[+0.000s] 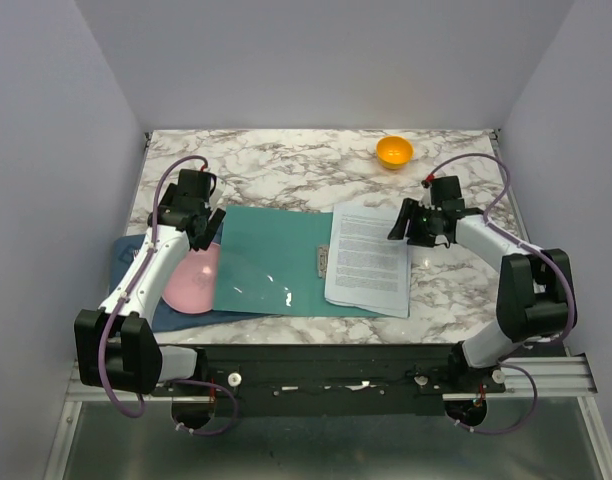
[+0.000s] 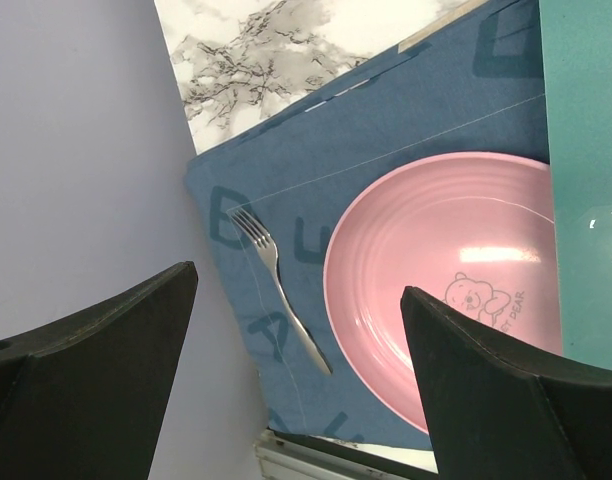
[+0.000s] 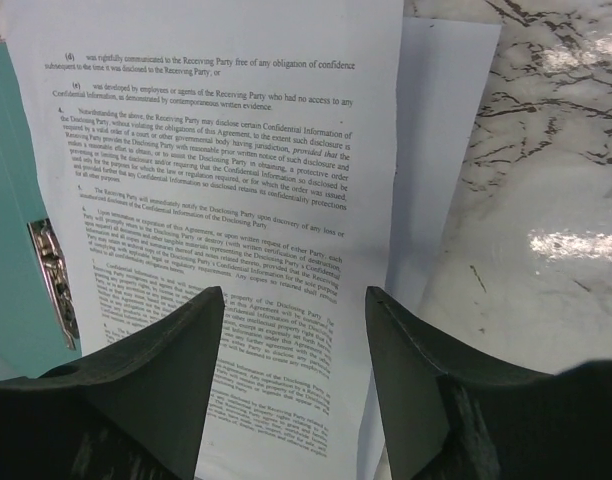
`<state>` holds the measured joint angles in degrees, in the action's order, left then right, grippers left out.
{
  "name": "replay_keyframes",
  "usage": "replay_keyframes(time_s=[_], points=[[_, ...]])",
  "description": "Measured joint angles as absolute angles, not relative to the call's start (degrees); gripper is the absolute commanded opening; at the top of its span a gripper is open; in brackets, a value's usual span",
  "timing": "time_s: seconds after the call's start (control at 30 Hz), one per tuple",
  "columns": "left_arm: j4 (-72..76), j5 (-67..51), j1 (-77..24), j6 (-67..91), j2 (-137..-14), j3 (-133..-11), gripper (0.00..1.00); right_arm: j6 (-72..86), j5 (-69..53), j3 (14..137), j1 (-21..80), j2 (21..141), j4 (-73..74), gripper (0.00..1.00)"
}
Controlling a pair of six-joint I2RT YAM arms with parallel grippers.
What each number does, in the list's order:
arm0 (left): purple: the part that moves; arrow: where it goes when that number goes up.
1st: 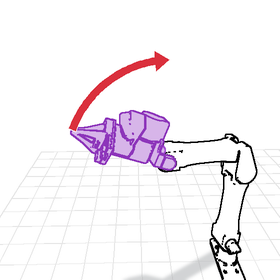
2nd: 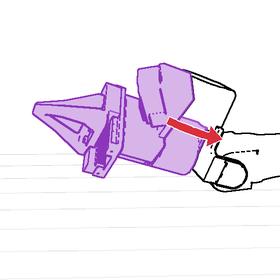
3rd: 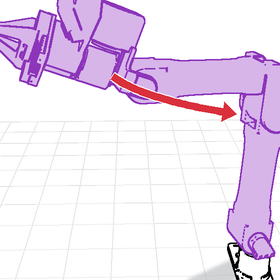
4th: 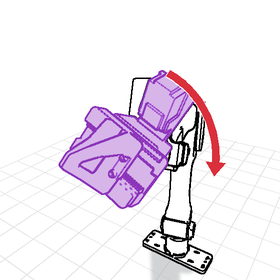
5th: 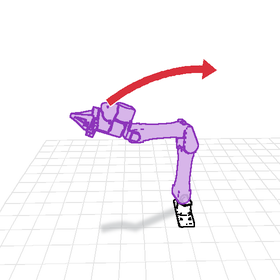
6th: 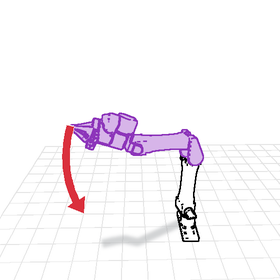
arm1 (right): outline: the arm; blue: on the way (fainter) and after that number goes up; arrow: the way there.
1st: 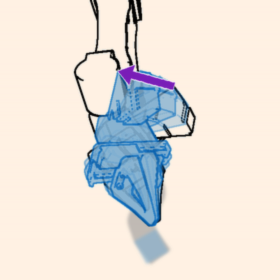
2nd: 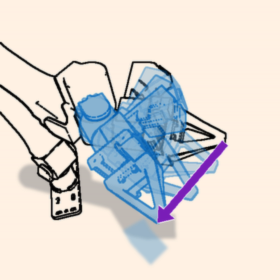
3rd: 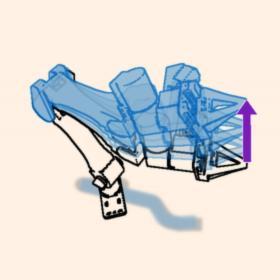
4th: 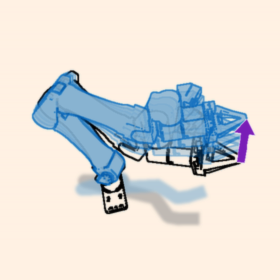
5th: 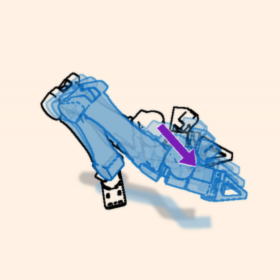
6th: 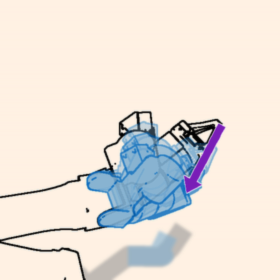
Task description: Put the files into the folder
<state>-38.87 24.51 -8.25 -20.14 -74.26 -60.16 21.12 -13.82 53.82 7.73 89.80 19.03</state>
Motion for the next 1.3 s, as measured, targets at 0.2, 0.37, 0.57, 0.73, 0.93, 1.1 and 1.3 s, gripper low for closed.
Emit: replay_keyframes(time_s=[0.2,0.37,0.57,0.73,0.93,1.1,1.3], points=[[-38.85,24.62,-8.25,-20.23,-74.26,-59.29,0.99,21.26,-14.92,54.0,7.29,93.38,18.09,0.64],[-38.63,24.91,-8.19,-20.8,-74.26,-58.22,0.99,21.45,-14.94,54.0,6.68,93.93,17.96,0.64],[-38.22,25.02,-7.86,-21.26,-74.26,-56.77,0.99,21.56,-14.94,54.0,5.65,93.14,17.82,0.64],[-38.22,25.06,-7.84,-21.43,-74.26,-56.45,0.99,21.61,-14.94,54.0,5.17,93.1,17.65,0.63],[-38.17,25.15,-7.55,-21.93,-74.26,-56.4,0.99,22.22,-15.86,54.0,5.15,93.56,17.52,0.6],[-35.48,26.5,-7.55,-22.74,-74.26,-53.67,0.99,22.85,-17.19,53.98,5.15,94.83,16.64,0.57],[-32.18,28.36,-7.49,-24.62,-74.78,-47.0,0.99,23.55,-17.85,52.84,5.15,95.7,15.99,0.57]])
